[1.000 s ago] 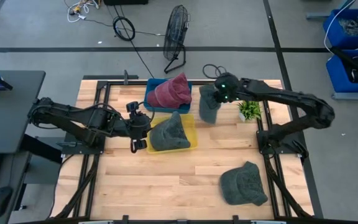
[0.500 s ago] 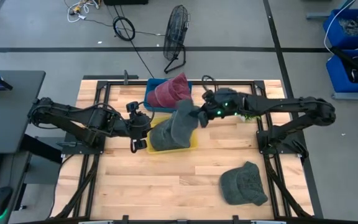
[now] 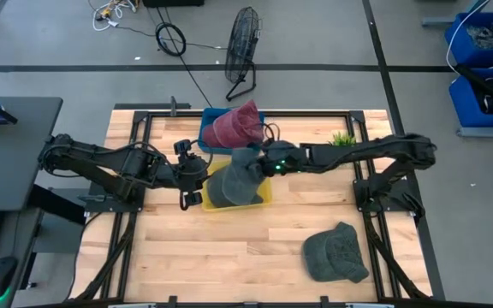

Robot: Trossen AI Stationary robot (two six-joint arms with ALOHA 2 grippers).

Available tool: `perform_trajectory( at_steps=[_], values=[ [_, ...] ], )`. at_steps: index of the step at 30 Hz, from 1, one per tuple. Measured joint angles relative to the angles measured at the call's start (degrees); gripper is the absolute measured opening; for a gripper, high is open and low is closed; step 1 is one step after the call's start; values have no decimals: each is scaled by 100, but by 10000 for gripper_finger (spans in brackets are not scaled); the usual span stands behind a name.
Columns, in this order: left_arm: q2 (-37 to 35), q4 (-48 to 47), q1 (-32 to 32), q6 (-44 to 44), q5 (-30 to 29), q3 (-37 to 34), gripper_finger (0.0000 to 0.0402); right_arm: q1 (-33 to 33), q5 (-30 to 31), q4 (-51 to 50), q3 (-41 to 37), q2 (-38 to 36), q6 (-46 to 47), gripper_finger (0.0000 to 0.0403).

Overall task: Pick & Place hat
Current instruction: Put the top grey cap into the yellow bin

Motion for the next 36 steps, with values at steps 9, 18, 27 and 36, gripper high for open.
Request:
perform_trajectory(
  at_steps=[9, 18, 27, 36],
  values=[
    [0, -3, 0, 5, -1, 0, 179, -288, -456, 231, 0, 468, -590, 7],
    [0, -7, 0, 2, -1, 0, 179, -563, -1025, 130, 0, -57, -1576, 66],
    [0, -6, -1, 0, -1, 0, 179, -383, -768, -676, 9, -394, -2972, 143],
    [1, 33, -2, 4, 2, 0, 179, 108, -681, -366, 9, 203, -4215, 166]
  ],
)
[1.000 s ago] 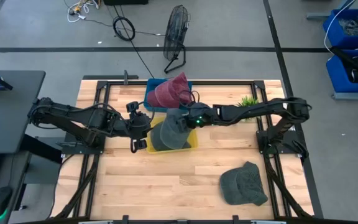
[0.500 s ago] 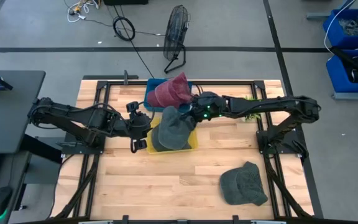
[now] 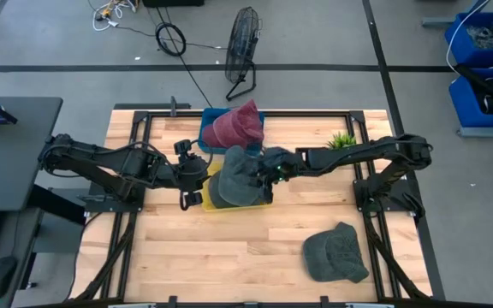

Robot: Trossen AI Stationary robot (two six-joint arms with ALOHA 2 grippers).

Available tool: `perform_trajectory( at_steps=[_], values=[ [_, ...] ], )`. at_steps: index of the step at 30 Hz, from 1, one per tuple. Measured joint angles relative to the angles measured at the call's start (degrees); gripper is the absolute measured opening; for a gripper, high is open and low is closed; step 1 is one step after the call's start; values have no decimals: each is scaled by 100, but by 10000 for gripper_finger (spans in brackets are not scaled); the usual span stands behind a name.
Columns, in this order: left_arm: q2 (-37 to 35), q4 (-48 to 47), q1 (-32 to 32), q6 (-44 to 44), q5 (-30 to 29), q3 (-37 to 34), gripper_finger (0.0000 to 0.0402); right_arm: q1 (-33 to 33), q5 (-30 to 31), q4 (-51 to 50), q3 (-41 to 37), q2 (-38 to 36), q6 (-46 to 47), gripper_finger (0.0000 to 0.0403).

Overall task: Pick & Place hat
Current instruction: Put the top grey cap into the yellow bin

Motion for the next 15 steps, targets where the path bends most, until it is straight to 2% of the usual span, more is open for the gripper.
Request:
perform_trajectory(
  at_steps=[3, 10, 15],
  values=[
    [1, 19, 2, -1, -2, 0, 179, 34, 49, 392, 0, 165, -19, 166],
    [1, 17, 1, -3, 0, 0, 179, 39, 1097, 563, -2, 401, -554, 166],
    [1, 17, 1, 1, -2, 0, 179, 36, 692, 527, -2, 578, -273, 166]
  ],
)
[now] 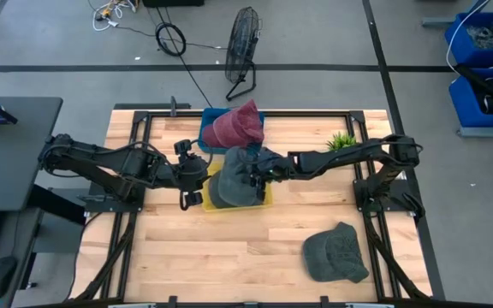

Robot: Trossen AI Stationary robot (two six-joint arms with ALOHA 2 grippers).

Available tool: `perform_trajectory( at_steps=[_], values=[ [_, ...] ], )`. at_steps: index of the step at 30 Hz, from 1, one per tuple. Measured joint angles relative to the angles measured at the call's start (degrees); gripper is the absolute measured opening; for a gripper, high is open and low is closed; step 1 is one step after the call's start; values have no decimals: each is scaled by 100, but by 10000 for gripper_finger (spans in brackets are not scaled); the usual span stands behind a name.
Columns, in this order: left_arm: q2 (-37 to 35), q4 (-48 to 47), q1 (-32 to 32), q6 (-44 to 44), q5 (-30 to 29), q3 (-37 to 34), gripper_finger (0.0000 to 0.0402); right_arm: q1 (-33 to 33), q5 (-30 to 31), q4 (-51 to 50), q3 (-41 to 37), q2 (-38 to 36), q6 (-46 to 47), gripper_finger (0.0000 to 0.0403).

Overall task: Pick & Place hat
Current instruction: Put the top grey cap into the yellow bin

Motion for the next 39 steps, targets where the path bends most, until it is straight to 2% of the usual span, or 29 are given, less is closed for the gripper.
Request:
perform_trajectory(
  at_steps=[7, 9, 13, 15, 21, 25, 29, 34, 39],
  values=[
    [0, -2, -1, -2, 0, 0, 179, 0, -152, 40, 2, 266, 74, 154],
    [0, -2, -1, -2, 0, 0, 179, 0, -168, 31, 2, 283, 140, 129],
    [0, -3, 1, -4, 2, 0, 179, 2, -205, 3, -3, 218, 132, 40],
    [0, -2, -1, -4, 2, 0, 179, 3, -252, 0, -5, 121, 140, 13],
    [0, -2, 1, -7, 0, 0, 179, 4, -199, 53, -9, -414, 1162, 10],
    [0, -2, 1, -9, 0, 0, 179, 79, 354, 83, -9, -805, 1978, 9],
    [0, 0, 0, -7, 0, 0, 179, 296, 1111, 179, -9, -871, 2979, 11],
    [0, 87, -1, -2, 0, 0, 179, 557, 1754, 228, -4, -452, 4082, 10],
    [0, 130, 0, -3, 0, 0, 179, 680, 2458, 799, -4, 115, 4905, 10]
  ],
)
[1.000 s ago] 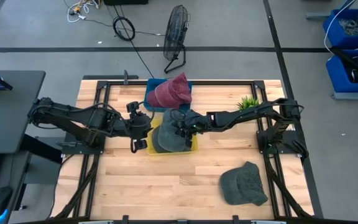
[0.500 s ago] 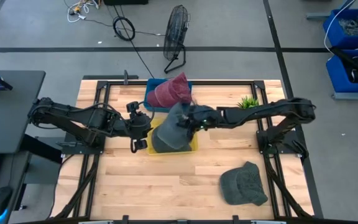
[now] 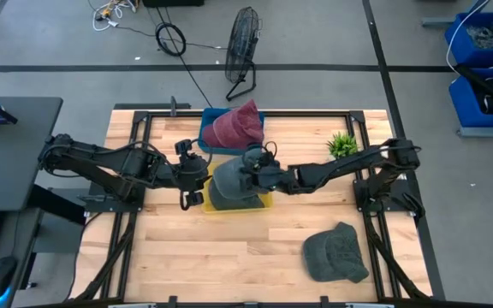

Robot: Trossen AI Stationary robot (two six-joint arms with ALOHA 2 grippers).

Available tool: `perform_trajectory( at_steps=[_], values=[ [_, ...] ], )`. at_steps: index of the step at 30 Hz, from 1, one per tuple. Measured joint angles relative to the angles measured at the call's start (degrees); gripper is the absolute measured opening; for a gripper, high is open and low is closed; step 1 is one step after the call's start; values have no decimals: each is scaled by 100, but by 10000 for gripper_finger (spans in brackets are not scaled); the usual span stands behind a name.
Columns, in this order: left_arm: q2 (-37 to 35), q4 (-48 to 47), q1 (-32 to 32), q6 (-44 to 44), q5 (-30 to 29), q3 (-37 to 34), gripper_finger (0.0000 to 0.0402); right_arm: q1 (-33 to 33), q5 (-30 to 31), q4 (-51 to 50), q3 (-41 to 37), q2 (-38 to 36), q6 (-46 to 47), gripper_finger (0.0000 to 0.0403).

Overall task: Pick & Place hat
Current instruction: Put the top grey cap into the yellow bin

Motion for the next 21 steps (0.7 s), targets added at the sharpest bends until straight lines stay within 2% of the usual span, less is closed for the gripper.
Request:
perform_trajectory(
  at_steps=[6, 11, 17, 21],
  values=[
    [0, -10, 0, 3, 0, 0, 179, 46, -25, 373, 2, 524, 750, 11],
    [0, -17, 0, 6, 0, 0, 179, 51, -46, 369, 2, 876, 787, 11],
    [0, -19, 0, -1, 1, 0, 179, -14, -870, 333, 7, 812, 286, 11],
    [0, -22, -1, -141, 2, 0, 179, -5, -1207, 307, 4, 599, -229, 25]
  ],
)
